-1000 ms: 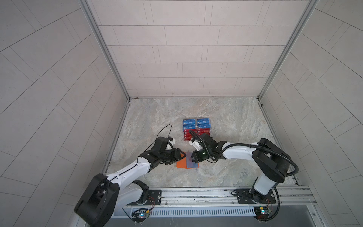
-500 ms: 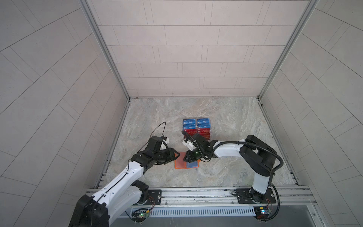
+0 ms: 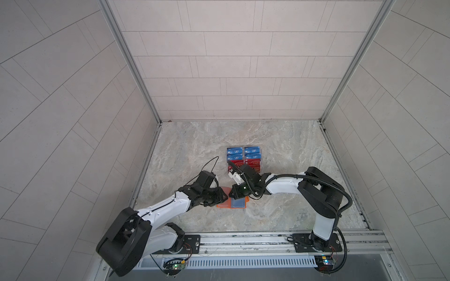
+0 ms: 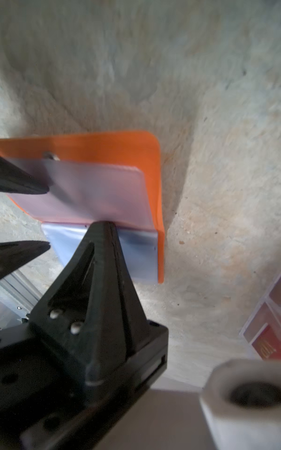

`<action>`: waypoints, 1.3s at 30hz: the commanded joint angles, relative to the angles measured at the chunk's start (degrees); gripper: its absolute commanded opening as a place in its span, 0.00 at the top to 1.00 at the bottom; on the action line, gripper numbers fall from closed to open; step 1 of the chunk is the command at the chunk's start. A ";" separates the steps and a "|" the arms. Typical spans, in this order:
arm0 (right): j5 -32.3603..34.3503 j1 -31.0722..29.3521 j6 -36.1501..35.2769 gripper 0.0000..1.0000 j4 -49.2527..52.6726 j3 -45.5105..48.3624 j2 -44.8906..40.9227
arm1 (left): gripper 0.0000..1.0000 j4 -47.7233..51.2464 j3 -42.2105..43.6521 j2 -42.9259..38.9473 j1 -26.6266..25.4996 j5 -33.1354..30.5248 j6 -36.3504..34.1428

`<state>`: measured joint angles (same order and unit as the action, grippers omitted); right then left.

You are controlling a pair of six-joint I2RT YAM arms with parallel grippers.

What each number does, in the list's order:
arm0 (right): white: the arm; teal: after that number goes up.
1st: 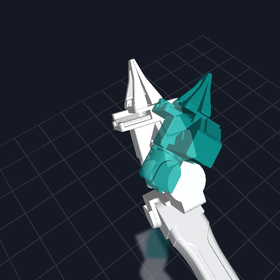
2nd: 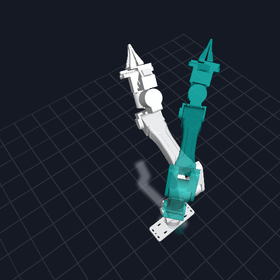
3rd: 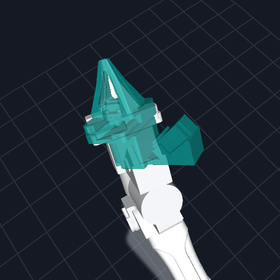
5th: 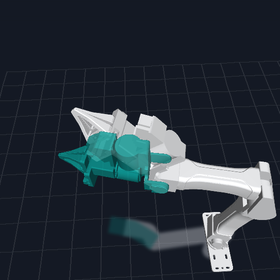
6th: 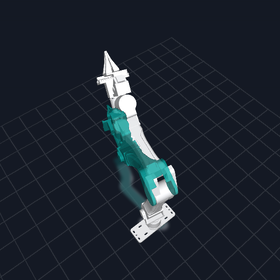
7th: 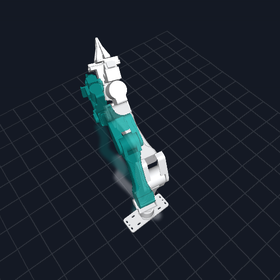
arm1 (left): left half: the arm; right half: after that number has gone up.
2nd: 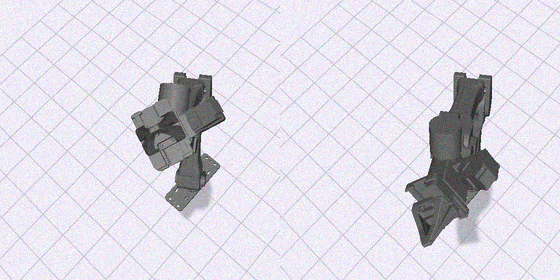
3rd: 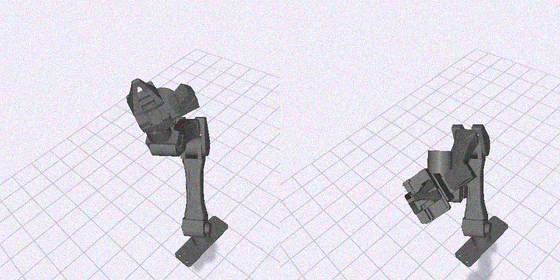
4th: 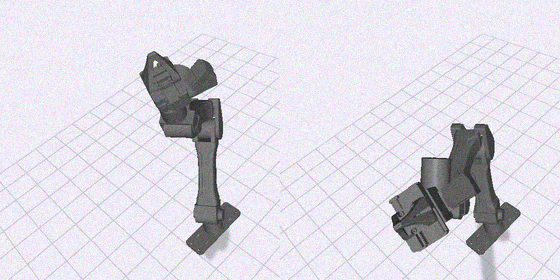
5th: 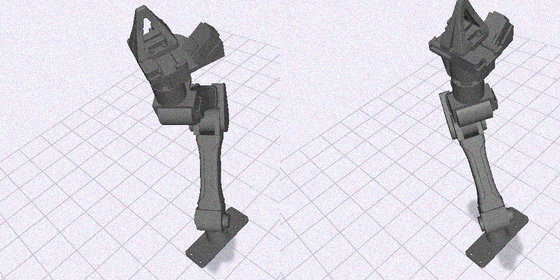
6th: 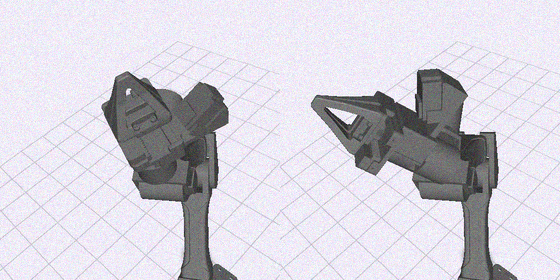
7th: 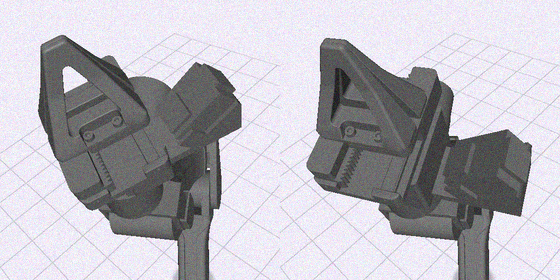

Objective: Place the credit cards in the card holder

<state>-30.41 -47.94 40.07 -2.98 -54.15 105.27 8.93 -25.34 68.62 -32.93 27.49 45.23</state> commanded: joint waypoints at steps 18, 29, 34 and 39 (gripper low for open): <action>0.63 2.33 -11.31 0.93 18.31 -10.48 -5.51 | 0.60 0.30 -1.64 0.64 -0.21 -0.18 -4.07; 3.82 10.79 -30.32 0.66 43.36 -28.67 -2.41 | 0.59 -0.29 -3.78 4.83 -0.21 -0.06 -5.69; 7.21 14.04 -39.87 0.67 55.32 -38.13 2.85 | 0.59 -1.31 -3.30 5.28 -0.21 0.57 -5.53; 7.90 16.62 -43.63 0.65 56.68 -39.77 3.19 | 0.59 -0.58 -3.75 5.51 -0.21 0.97 -6.21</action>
<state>-24.14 -32.32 2.98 47.57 -92.40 107.94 8.36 -28.97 73.73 -32.93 27.92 40.34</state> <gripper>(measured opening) 0.350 0.413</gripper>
